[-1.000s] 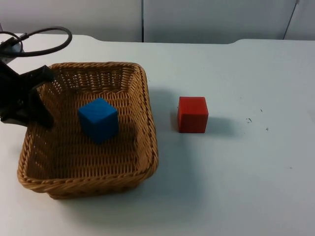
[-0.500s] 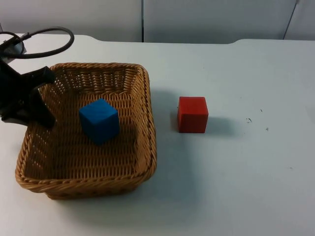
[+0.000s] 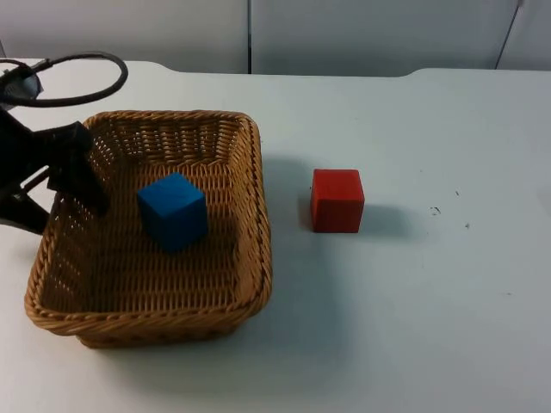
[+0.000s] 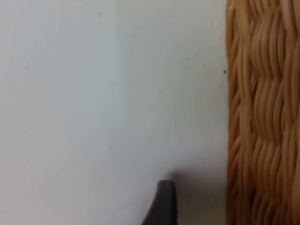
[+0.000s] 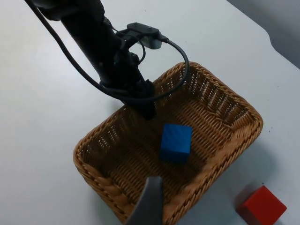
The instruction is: Pick up the basket with the left hand and place the blue cube into the basket with the right hand.
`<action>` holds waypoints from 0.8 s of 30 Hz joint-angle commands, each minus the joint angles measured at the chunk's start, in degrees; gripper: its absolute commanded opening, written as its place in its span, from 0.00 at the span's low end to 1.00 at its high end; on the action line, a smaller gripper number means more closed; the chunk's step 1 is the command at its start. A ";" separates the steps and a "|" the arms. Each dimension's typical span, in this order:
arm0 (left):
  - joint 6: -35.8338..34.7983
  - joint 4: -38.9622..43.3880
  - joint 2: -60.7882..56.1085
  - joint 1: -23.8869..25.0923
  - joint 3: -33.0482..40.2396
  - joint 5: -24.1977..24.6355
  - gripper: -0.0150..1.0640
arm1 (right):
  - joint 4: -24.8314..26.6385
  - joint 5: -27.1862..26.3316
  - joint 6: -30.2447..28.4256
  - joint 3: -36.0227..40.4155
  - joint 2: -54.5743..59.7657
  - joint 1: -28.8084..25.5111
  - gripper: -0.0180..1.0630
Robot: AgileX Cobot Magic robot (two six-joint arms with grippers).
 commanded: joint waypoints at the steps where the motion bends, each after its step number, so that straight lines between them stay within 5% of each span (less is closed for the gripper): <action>1: 0.05 -0.07 -1.47 0.03 -0.09 0.04 0.70 | 0.01 -0.04 -0.48 -0.13 -0.67 0.23 0.75; 24: -2.73 4.14 -36.77 6.22 0.04 5.88 0.70 | -3.55 -1.51 -1.46 -0.13 -1.88 0.23 0.75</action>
